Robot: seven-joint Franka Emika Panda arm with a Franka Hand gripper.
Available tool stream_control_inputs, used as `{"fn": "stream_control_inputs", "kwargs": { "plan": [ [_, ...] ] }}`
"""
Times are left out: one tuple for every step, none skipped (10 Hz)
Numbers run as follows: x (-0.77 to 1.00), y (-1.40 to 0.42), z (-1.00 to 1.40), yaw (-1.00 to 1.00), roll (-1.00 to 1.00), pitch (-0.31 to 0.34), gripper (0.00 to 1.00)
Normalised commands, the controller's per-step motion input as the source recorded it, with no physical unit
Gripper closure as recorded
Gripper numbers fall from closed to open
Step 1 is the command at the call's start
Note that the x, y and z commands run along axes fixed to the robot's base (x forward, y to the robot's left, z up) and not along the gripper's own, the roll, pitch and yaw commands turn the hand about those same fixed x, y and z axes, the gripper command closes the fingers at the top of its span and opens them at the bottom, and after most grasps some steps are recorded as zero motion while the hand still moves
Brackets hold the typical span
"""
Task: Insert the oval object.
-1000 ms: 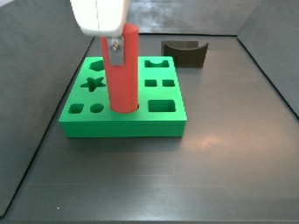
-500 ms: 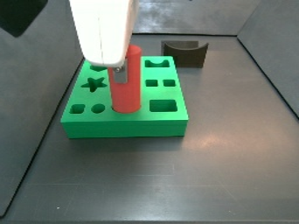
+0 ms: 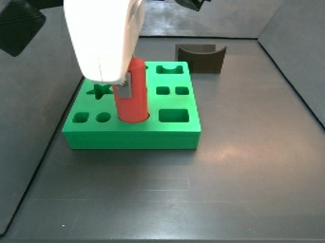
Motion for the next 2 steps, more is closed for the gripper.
{"fn": "stream_control_inputs", "kwargs": {
  "plan": [
    [-0.02,0.0,0.0,-0.03,0.0,0.0,1.0],
    [0.0,0.0,0.0,0.0,0.0,0.0,1.0]
  ]
}}
